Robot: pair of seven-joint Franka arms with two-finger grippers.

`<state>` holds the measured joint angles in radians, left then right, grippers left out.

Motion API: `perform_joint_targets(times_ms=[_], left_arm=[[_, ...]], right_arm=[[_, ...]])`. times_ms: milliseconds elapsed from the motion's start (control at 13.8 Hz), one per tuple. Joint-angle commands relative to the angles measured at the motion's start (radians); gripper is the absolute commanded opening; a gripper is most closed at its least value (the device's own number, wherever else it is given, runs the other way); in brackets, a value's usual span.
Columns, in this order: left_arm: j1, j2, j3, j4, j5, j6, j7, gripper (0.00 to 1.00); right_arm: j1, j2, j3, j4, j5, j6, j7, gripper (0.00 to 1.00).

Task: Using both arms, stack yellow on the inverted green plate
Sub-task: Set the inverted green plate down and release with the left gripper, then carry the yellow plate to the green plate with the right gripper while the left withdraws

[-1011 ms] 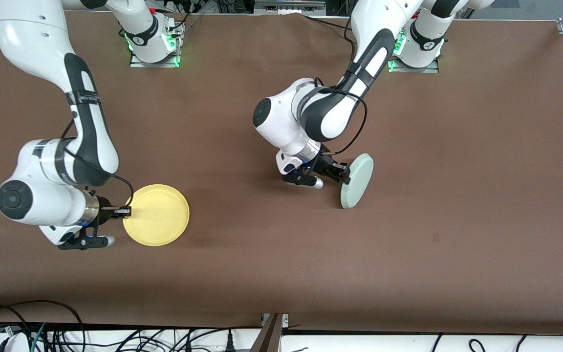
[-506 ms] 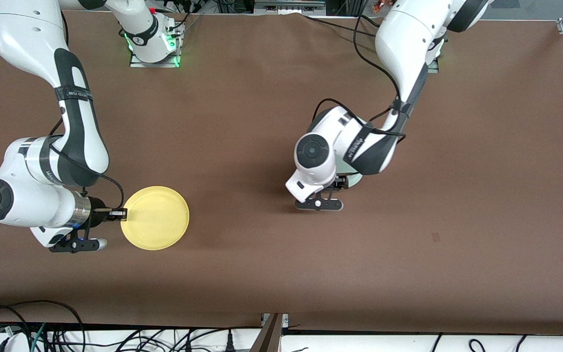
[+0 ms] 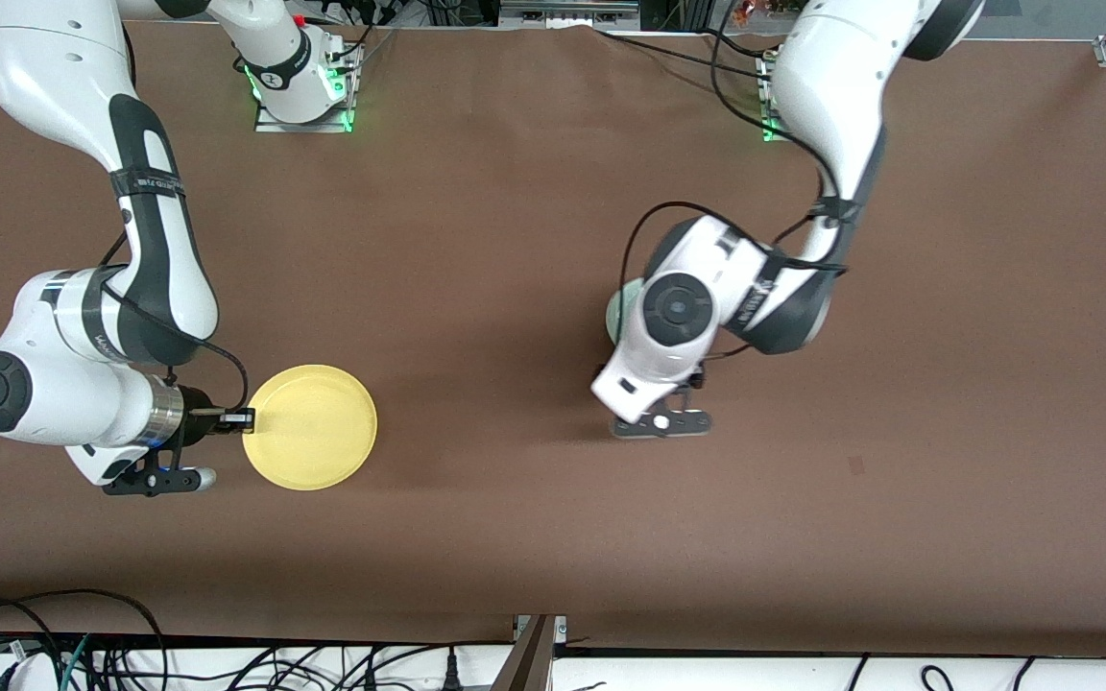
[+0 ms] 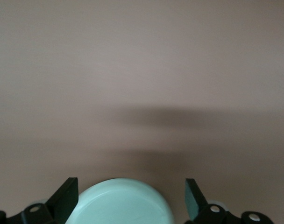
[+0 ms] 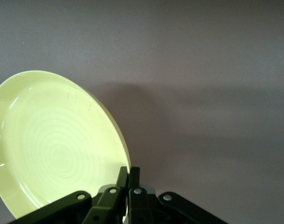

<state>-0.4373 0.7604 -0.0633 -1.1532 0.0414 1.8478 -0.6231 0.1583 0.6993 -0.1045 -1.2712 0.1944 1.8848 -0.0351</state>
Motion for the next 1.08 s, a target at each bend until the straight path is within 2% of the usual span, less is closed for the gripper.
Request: perform_joint_targets(times_ms=[0,217,361,578,722,939,1011], left_arm=[[0.115,-0.136,-0.007,-0.040,0.012,-0.111,0.063,1.00],[0.233,-0.214,-0.009,-0.040,0.021,-0.197,0.305,1.00],[0.305,-0.266,-0.007,-0.054,0.023,-0.240,0.414,1.00],[0.385,-0.360,-0.007,-0.079,0.022,-0.335,0.614,1.00],[0.452,-0.426,-0.016,-0.104,0.021,-0.352,0.702,1.00],[0.480,-0.532,-0.007,-0.181,0.026,-0.404,0.806,1.00],[0.482,-0.545,-0.012,-0.183,0.069,-0.457,0.830,1.00]], right_arm=[[-0.002,0.005,0.006,0.019,0.049,-0.019,0.001,0.00],[0.046,0.003,0.006,0.012,0.071,-0.019,0.026,0.00],[0.084,0.000,0.006,-0.002,0.071,-0.021,0.124,0.00],[0.197,-0.014,0.009,-0.033,0.073,-0.016,0.254,0.00],[0.271,-0.014,0.037,-0.034,0.073,0.006,0.369,0.00],[0.395,-0.008,0.077,-0.036,0.073,0.091,0.582,0.00],[0.447,-0.003,0.077,-0.036,0.073,0.123,0.648,0.00]])
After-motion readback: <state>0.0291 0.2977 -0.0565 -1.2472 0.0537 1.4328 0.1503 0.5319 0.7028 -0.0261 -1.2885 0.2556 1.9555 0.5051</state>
